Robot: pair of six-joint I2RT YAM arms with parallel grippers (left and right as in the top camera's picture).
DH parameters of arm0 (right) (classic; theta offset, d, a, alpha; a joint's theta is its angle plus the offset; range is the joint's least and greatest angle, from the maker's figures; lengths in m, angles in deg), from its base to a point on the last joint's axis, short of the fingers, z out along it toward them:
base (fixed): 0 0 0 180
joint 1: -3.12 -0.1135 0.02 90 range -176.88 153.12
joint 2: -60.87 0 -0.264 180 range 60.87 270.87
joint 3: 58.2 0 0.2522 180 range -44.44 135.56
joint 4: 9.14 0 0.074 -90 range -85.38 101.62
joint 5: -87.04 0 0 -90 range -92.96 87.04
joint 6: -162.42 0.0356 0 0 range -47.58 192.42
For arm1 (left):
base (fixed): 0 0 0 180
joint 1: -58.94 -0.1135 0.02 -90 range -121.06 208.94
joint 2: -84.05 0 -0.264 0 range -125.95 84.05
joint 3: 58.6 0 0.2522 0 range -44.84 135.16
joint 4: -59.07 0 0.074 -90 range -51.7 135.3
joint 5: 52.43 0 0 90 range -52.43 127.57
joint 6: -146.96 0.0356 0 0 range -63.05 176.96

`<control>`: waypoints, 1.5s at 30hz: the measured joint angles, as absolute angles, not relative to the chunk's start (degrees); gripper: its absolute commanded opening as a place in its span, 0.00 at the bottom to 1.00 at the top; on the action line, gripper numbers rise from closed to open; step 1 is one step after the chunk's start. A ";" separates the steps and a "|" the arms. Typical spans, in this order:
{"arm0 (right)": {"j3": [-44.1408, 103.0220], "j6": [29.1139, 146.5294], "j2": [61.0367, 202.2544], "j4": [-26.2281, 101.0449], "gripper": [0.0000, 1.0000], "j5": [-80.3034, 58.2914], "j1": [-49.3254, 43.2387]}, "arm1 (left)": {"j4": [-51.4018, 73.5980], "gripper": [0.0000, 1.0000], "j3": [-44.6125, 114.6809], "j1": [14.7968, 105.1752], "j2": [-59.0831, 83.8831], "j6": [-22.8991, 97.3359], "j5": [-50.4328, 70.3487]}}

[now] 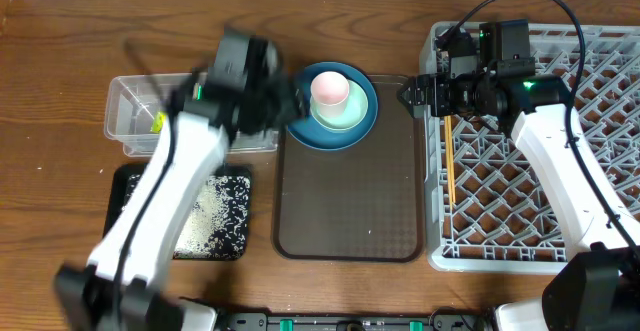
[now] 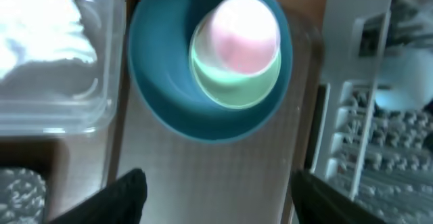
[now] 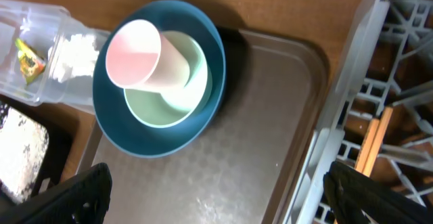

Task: Sort waste into correct bins and load items into the dishwasher rack
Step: 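Reach the left gripper to the pink cup and grasp it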

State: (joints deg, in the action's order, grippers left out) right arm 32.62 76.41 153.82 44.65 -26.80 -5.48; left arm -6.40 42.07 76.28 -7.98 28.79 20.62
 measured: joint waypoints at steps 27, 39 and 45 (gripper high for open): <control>32.60 76.54 153.82 44.65 0.99 -26.71 -5.48 | -14.27 0.37 69.61 81.74 -40.55 36.42 29.54; 32.60 76.54 153.82 44.65 0.99 -26.69 -5.48 | -12.65 0.37 67.86 82.14 -40.55 36.42 35.31; 32.60 76.54 153.82 44.65 0.99 -26.69 -5.48 | -11.36 0.25 65.31 82.16 -40.59 36.25 35.64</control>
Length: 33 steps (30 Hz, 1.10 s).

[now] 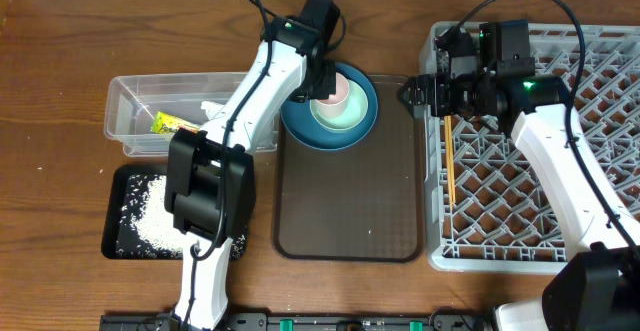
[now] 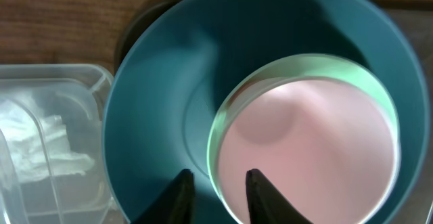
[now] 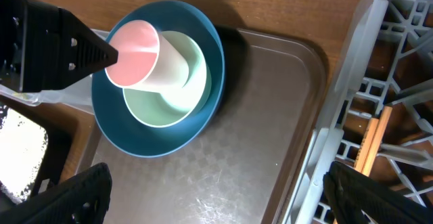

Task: Sort waste into correct bins and load items into the dishwasher rack
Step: 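Reach the left gripper to the pink cup and grasp it, then lift the pink cup with the left gripper toward the right gripper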

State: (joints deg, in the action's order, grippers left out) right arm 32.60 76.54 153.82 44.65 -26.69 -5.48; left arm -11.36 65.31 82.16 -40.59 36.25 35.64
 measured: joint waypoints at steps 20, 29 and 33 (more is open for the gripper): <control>32.60 76.54 153.82 44.65 0.99 -26.69 -5.48 | -9.55 0.06 61.70 82.29 -40.59 35.81 36.14; 32.60 76.54 153.82 44.68 0.99 -26.71 -5.48 | -9.90 0.06 61.79 81.55 -36.75 35.79 30.44; 32.60 76.54 153.82 44.65 0.99 -26.71 -5.48 | -9.98 0.06 61.81 78.64 -28.88 35.81 17.06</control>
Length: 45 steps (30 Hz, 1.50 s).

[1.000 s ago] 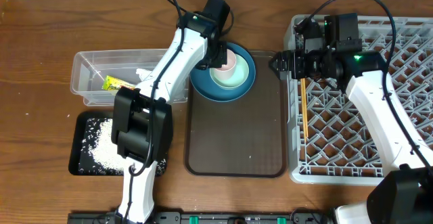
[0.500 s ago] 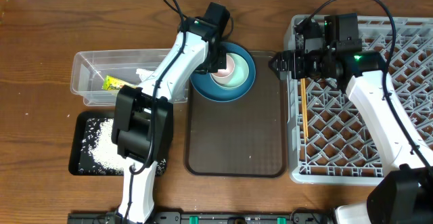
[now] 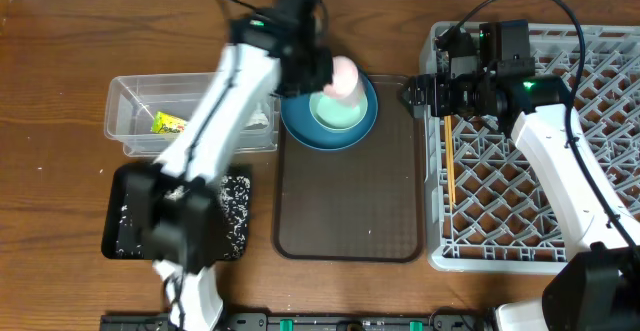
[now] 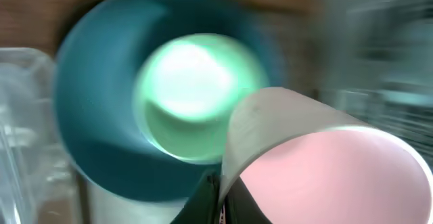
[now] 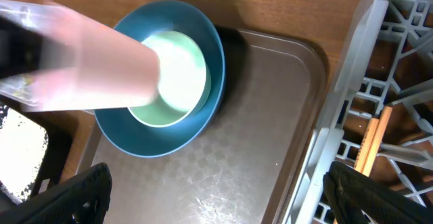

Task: Sort waste into correct bins and load items into the dishwasher rack
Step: 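Lift the pink cup with the left gripper toward the right gripper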

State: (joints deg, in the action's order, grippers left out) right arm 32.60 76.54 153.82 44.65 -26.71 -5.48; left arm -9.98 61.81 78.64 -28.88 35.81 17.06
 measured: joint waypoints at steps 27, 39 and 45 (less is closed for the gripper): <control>32.58 70.84 153.82 45.99 0.99 -81.16 3.74 | -23.88 0.06 63.14 66.88 -17.12 46.13 -24.51; 32.58 65.86 153.82 44.22 0.99 -90.25 -0.80 | -22.46 0.06 63.14 71.06 -17.12 48.09 -32.88; 32.51 64.96 153.19 40.52 0.99 -90.84 -2.84 | -22.16 0.06 63.16 70.58 -17.12 48.25 -33.95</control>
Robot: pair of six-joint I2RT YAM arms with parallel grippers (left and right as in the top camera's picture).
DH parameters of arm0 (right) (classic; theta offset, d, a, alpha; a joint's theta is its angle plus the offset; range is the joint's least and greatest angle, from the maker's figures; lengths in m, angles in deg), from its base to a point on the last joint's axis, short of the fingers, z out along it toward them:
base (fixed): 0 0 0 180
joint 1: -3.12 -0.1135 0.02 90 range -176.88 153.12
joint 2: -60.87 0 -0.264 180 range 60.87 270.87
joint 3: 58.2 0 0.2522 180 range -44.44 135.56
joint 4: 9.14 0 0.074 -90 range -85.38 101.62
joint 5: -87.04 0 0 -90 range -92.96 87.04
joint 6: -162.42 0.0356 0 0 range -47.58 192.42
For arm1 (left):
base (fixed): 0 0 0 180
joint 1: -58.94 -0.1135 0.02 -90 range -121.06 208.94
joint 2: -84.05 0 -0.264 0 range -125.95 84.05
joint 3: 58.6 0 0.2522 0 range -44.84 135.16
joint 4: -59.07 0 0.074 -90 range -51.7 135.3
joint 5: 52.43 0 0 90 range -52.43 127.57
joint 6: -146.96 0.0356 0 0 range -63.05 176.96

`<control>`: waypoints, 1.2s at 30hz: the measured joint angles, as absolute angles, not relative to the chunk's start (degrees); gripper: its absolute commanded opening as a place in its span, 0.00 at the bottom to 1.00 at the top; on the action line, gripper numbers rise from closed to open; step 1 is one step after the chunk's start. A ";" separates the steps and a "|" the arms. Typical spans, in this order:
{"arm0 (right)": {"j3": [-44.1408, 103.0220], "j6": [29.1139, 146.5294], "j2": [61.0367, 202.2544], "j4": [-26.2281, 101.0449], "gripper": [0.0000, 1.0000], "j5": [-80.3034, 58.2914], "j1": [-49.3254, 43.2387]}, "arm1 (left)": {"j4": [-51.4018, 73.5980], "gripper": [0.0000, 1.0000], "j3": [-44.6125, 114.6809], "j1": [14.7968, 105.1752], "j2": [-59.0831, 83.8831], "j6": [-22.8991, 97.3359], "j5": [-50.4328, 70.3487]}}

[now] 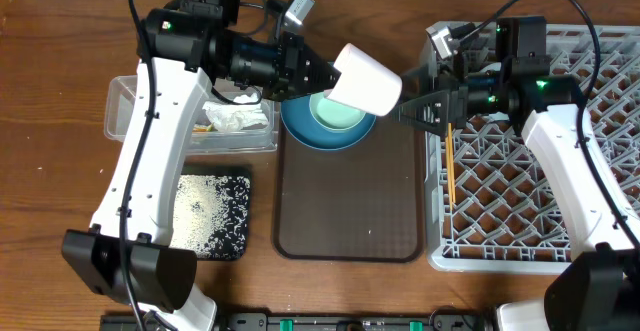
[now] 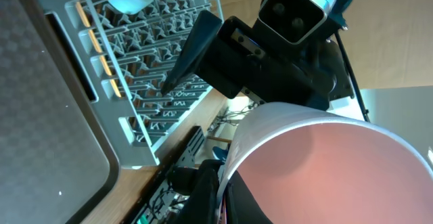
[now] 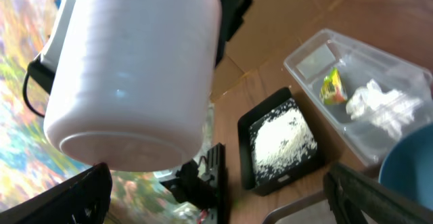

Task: Sort waste into correct bins and load items into the dishwasher rack
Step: 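Lift the pink cup with the left gripper toward the right gripper, then grasp the pink cup with the right gripper and release the left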

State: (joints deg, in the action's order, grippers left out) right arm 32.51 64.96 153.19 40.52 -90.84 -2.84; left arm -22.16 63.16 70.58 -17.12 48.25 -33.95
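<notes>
My left gripper (image 1: 333, 73) is shut on the rim of the pink cup (image 1: 368, 77), holding it on its side in the air over the blue plate (image 1: 300, 126) and the green bowl (image 1: 338, 116). In the left wrist view one finger is inside and one outside the rim, at the left gripper (image 2: 222, 195), and the cup (image 2: 338, 163) shows its pink inside. My right gripper (image 1: 413, 111) stands open just right of the cup's base. The right wrist view fills with the cup (image 3: 135, 68), above the right gripper (image 3: 216, 200).
The grey dishwasher rack (image 1: 560, 221) holds a wooden stick (image 1: 450, 181) along its left side. A brown tray (image 1: 350, 201) lies under the plate. A clear bin (image 1: 130, 121) holds wrappers and tissue. In front of it lies a black tray (image 1: 215, 216) of white grains.
The left gripper has raised the cup from just above the bowl and turned it on its side, base toward the rack. The right gripper now faces the cup's base.
The cup first stood in the green bowl, with my left gripper open beside the plate. Then the fingers were at the cup's rim. Then the cup was held just above the bowl, and now it hangs sideways in front of the open right gripper.
</notes>
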 measured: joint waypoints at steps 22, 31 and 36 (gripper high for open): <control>32.29 64.57 141.36 35.63 0.93 -89.99 -4.37 | -21.92 0.06 63.14 71.76 -17.03 48.44 -41.76; 32.29 64.57 141.36 32.55 0.73 -89.79 -4.34 | -21.74 0.06 63.14 74.44 -17.03 49.60 -42.65; 32.29 64.92 141.36 32.74 0.60 -88.63 -4.15 | -21.70 0.07 63.14 74.09 -17.03 50.37 -42.63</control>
